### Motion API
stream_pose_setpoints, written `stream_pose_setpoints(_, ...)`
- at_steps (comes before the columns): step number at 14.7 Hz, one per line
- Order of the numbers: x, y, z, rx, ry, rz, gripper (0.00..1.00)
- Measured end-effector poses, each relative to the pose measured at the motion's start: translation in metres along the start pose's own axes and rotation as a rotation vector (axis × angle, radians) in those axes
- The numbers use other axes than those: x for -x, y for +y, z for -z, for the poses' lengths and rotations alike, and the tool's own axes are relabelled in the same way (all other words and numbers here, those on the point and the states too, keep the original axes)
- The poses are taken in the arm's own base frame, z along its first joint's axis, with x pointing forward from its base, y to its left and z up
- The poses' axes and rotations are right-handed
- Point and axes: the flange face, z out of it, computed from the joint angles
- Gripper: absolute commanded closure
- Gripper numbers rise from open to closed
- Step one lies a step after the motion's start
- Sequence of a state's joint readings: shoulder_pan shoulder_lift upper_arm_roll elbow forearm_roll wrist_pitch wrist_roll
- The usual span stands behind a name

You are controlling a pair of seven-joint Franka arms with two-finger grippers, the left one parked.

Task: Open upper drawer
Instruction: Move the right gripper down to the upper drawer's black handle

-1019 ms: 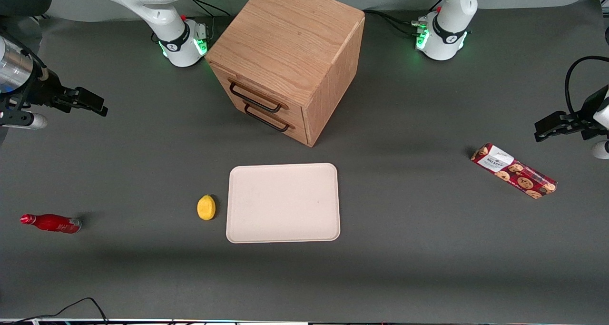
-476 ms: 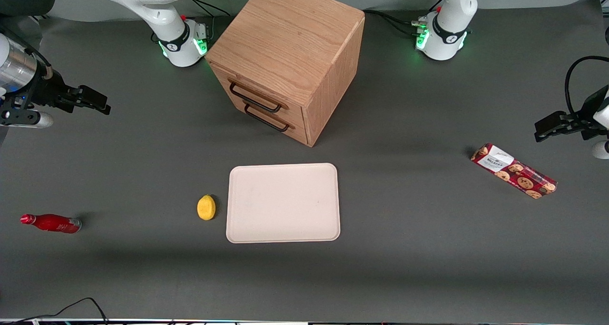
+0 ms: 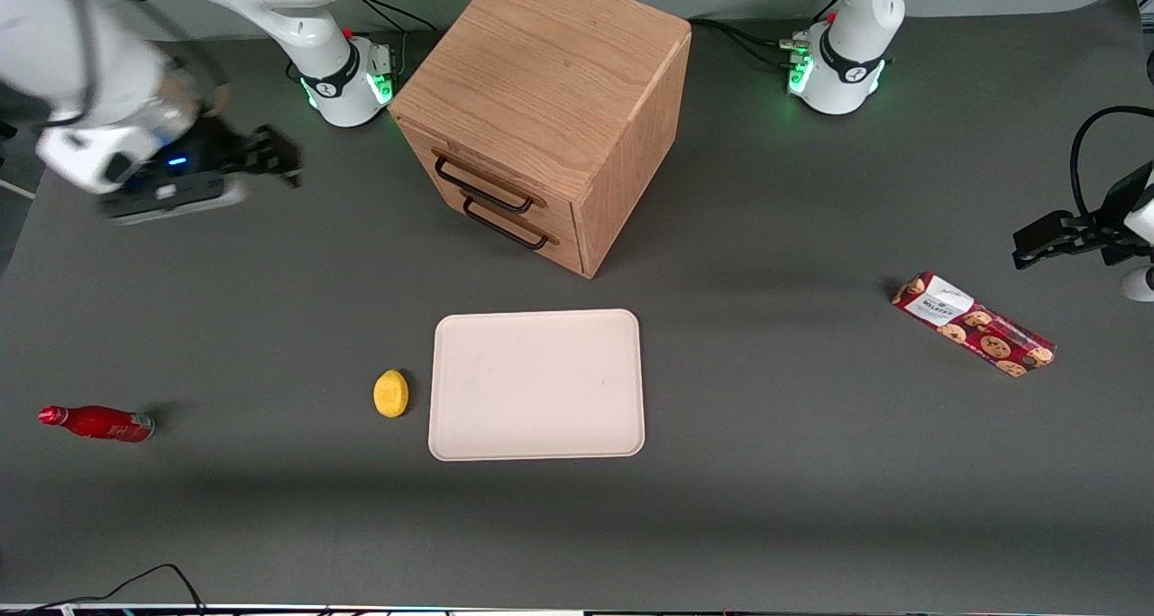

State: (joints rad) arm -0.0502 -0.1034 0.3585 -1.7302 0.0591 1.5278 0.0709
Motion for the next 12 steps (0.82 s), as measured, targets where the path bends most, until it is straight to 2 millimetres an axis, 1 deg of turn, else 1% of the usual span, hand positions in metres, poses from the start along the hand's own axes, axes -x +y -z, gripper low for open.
stream_pose_setpoints(1,0.003,-0.023,-0.001,-0.018,-0.004,0.038,0.0)
stream_pose_setpoints(2,0.005,-0.038,-0.002,-0.037,-0.012,0.065,0.0)
stream_pose_setpoints(3,0.007,-0.049,-0.004,-0.054,-0.025,0.112,0.0)
stream_pose_setpoints(5,0.01,-0.069,-0.01,-0.078,-0.04,0.298,0.0)
stream_pose_setpoints(6,0.009,-0.076,-0.016,-0.096,-0.051,0.389,0.0)
stream_pose_setpoints(7,0.007,-0.081,-0.024,-0.131,-0.066,0.477,0.0)
stream_pose_setpoints(9,-0.005,-0.083,-0.046,-0.215,-0.1,0.609,0.0)
stream_pose_setpoints(12,-0.028,-0.078,-0.083,-0.301,-0.141,0.69,0.0)
